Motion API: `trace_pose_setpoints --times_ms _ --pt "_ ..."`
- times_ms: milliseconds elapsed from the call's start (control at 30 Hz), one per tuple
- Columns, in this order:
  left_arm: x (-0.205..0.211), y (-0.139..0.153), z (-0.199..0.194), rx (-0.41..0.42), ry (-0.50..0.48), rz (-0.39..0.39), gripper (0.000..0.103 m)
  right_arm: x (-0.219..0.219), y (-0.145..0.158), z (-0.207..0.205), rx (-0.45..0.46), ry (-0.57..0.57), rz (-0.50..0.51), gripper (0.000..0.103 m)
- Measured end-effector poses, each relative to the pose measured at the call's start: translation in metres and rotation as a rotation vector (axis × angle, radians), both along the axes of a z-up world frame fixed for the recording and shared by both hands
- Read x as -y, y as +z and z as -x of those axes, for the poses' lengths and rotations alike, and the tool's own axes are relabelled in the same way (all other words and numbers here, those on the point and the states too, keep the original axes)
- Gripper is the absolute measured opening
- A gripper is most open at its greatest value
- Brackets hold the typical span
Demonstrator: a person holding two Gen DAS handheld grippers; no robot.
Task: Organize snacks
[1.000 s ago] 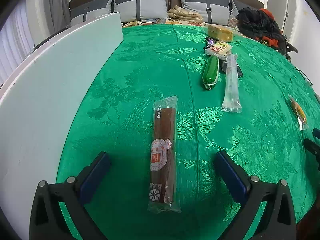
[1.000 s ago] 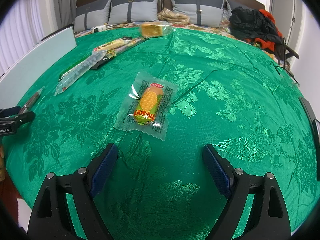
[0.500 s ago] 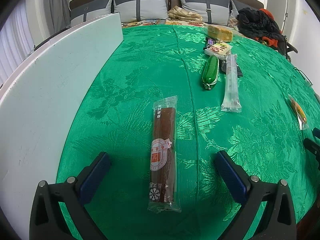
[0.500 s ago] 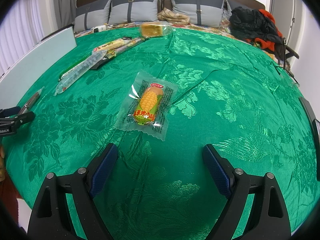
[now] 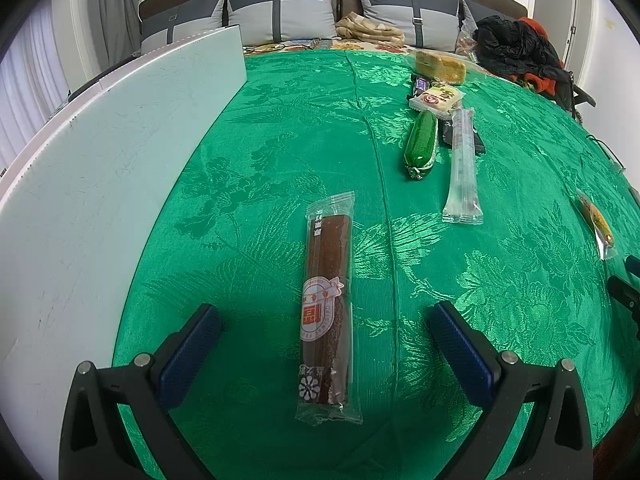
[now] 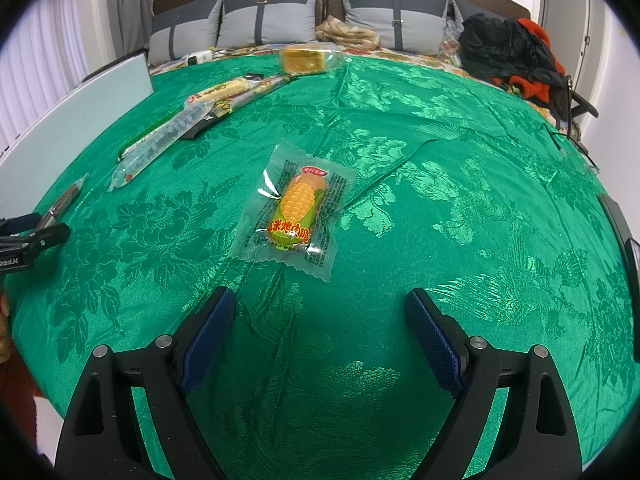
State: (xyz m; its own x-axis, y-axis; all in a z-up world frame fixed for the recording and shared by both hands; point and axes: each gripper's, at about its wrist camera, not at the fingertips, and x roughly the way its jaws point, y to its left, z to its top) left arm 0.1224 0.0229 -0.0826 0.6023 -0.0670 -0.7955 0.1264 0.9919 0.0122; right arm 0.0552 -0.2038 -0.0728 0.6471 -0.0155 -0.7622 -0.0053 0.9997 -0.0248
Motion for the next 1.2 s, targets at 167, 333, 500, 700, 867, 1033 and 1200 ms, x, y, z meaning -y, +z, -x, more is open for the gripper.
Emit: trace_pose_setpoints --times_ms 167,333,500,700,867,1033,1200 --pt "0.0 0.0 -0.001 -0.007 -0.002 0.002 0.103 0.0 0.0 0.0 0.0 0.0 0.0 0.09" --pt "-0.002 0.005 -0.017 -0.119 -0.048 -0.005 0.103 0.001 0.0 0.001 0.001 0.0 0.0 0.09" --pt "-0.001 0.01 -0.022 -0.186 -0.111 -0.025 0.09 0.0 0.0 0.001 0.001 0.001 0.0 0.09" --pt "0.0 0.019 -0.015 -0.153 -0.103 0.011 0.019 0.001 0.003 -0.003 -0.025 0.001 -0.008 0.089" --pt "-0.017 0.02 -0.016 -0.153 -0.042 0.129 0.018 0.039 0.029 0.005 0.041 -0.083 -0.239 0.088" --pt "-0.014 0.02 -0.004 -0.121 -0.059 0.131 0.018 0.025 0.034 -0.03 -0.075 -0.054 -0.279 0.088" --pt "-0.014 0.026 0.006 -0.115 -0.066 0.165 0.018 -0.009 0.02 -0.094 -0.28 -0.064 -0.2 0.086"
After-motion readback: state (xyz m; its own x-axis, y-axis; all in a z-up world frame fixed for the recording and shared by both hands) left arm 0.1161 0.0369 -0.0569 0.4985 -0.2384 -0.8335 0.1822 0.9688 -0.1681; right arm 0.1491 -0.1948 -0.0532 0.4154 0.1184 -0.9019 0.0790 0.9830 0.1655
